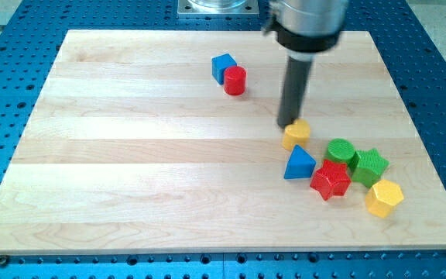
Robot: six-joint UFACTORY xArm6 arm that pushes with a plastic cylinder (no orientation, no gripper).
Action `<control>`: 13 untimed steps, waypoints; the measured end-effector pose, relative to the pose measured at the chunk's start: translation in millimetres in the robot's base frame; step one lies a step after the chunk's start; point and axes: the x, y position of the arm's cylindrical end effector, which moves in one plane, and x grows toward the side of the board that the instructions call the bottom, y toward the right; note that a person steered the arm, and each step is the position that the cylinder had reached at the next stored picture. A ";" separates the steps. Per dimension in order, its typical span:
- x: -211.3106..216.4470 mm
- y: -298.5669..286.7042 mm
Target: Push the blue cube and red circle into the group of blocks
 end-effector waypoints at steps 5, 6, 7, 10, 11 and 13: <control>-141.1 -188.0; -176.6 -153.1; -127.0 -127.1; -162.3 -92.0; -120.5 -84.9; -60.0 -90.2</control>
